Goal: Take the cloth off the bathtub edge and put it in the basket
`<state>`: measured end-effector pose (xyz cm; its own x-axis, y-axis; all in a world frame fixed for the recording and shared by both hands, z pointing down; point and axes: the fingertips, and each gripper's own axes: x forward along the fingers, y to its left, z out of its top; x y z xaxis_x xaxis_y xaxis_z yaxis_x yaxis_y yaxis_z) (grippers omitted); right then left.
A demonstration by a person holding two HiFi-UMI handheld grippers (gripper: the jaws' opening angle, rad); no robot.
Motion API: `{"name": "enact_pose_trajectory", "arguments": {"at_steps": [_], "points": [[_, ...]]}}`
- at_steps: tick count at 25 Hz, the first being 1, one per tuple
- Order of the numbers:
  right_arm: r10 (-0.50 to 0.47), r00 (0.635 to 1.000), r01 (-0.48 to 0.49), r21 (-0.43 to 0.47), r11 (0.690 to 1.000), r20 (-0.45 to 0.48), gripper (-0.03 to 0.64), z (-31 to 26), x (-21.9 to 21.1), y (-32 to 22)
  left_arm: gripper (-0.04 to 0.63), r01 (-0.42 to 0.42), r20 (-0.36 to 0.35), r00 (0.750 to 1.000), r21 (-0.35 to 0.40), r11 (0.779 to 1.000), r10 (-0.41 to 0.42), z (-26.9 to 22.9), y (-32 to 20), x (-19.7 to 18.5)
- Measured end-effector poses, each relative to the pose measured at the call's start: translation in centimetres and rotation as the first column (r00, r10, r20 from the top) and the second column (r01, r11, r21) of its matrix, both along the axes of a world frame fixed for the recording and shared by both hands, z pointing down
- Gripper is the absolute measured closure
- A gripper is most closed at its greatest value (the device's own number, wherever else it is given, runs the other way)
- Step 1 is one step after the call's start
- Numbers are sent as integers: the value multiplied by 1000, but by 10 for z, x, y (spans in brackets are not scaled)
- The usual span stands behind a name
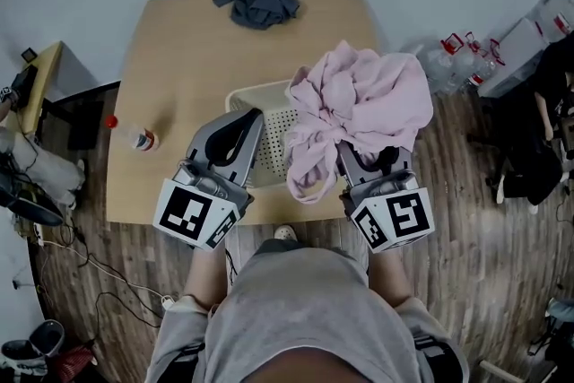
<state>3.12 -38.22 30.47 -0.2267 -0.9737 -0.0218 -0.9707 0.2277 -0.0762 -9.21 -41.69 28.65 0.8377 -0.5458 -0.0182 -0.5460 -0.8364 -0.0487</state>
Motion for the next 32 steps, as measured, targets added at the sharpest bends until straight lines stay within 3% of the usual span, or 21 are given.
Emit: {"name": "enact_pose_trajectory", "arguments": {"at_steps": [11, 21, 26, 32], "points": [[52, 999, -53, -124, 991, -12, 365, 39, -6, -25, 592, -63, -6, 998, -74, 995, 63, 26, -28, -1], [61, 998, -61, -276, 959, -11, 365, 89, -12, -43, 591, -56, -10, 998, -146, 988, 55, 54, -45, -12], [30, 999, -39, -352, 935, -29, 365, 112, -17, -54, 591, -44, -12, 999, -175, 984, 43, 66, -52, -16], [-8, 998, -22, -480, 877, -62, 360, 143, -18, -63, 591, -38, -24, 999, -200, 979, 34, 75, -56, -18]]}}
